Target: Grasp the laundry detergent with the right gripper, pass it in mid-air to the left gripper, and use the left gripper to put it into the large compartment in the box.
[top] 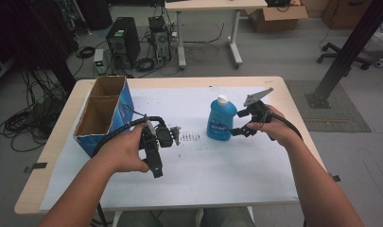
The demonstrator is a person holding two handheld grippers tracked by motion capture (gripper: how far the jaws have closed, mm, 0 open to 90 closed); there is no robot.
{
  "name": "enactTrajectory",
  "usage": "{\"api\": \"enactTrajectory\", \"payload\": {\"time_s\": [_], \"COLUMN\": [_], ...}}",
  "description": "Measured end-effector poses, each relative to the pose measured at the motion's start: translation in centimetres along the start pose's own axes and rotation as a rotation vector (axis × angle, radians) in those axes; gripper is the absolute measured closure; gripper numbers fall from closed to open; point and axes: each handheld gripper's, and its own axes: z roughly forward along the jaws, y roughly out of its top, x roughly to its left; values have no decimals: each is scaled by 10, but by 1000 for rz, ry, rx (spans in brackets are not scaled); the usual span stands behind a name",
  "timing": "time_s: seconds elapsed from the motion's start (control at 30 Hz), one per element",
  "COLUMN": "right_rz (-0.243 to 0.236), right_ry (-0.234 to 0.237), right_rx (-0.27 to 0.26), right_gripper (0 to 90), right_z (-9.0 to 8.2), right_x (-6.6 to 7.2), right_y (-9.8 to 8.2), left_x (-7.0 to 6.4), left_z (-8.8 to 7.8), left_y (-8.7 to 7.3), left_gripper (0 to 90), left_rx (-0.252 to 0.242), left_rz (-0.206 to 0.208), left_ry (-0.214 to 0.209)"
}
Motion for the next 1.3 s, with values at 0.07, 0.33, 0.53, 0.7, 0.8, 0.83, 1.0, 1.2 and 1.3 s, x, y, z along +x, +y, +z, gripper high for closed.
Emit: {"api": "enactTrajectory", "payload": {"time_s": [0.07, 0.33, 0.53, 0.7, 0.8, 0.83, 1.0, 1.2, 1.3], "right_rz": [-9, -25, -25, -35, -36, -32, -30, -34, -36], "right_ry": [2, 11, 27, 32, 40, 41, 50, 50, 48], "right_rx": [-2, -22, -57, -64, -83, -87, -112, -142, -156], "right_gripper": [38, 38, 34, 35, 35, 35, 34, 35, 35], "right_z": [2, 9, 13, 17, 20, 21, 25, 30, 32], "right_x": [1, 3, 2, 3, 2, 2, 1, 1, 1], "right_y": [1, 4, 1, 0, 0, 0, -1, -4, -4], "left_x": [0, 0, 0, 1, 0, 0, -1, -1, -1], "left_z": [0, 2, 3, 5, 6, 6, 6, 8, 8], "left_y": [0, 0, 0, 1, 3, 3, 4, 3, 4], "left_gripper": [4, 4, 4, 4, 4, 4, 4, 4, 4], "left_rx": [1, 1, 4, 7, 4, 7, 9, 13, 13], "left_rz": [0, -2, -1, 0, 1, 2, 6, 3, 3], "left_ry": [0, -3, -5, -8, -10, -11, -13, -16, -14]}}
